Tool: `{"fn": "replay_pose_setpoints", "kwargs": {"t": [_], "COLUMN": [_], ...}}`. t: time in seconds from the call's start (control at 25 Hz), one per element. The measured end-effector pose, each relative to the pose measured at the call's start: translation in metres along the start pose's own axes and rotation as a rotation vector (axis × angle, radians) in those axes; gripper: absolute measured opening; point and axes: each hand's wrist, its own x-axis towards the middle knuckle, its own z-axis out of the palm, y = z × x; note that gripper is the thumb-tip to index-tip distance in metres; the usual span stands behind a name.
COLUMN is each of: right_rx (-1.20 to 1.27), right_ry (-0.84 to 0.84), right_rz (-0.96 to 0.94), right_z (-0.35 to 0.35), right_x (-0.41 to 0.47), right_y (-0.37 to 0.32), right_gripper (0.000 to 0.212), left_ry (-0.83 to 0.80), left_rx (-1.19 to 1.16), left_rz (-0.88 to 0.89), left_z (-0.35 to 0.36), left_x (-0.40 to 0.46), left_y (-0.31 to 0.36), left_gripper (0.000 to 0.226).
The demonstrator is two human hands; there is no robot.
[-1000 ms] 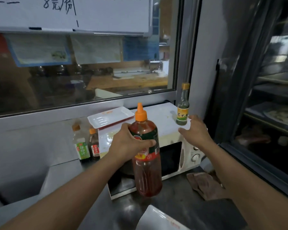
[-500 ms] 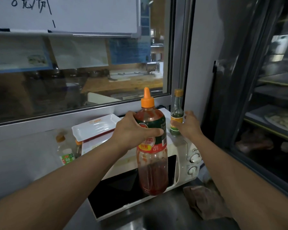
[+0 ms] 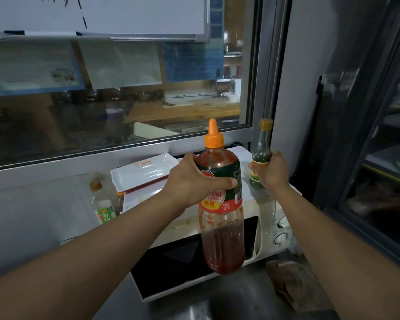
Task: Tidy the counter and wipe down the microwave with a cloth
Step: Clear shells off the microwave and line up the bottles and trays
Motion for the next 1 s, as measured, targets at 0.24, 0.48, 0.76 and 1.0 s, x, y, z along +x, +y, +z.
{"fn": "replay_pose_setpoints", "kwargs": {"t": [0.24, 0.48, 0.76, 1.0], "right_rx": [0.014, 0.033, 0.069, 0.122], "right_ry": [0.002, -0.057, -0.157, -0.220], "right_rz": [-0.001, -0.072, -0.142, -0.212], "right_z": [-0.017, -0.029, -0.001, 0.054], "right_x": [-0.025, -0.070, -0.139, -0.213], "right_y": [-0.012, -0.055, -0.116, -0.182], "right_gripper": [0.051, 0.047, 0.047, 0.044], "left_ry": [0.013, 0.044, 0.132, 0.165], "left_rx": [-0.013, -0.035, -0.039, -0.025], "left_rz": [-0.006, -0.012, -0.032, -0.020], "left_z": [-0.016, -0.053, -0.134, -0.232], "left_x": [-0.015, -0.050, -0.105, -0.145], "left_y": [-0.002, -0.008, -0.033, -0.071], "left_gripper": [0.079, 0.072, 0.062, 0.057]}}
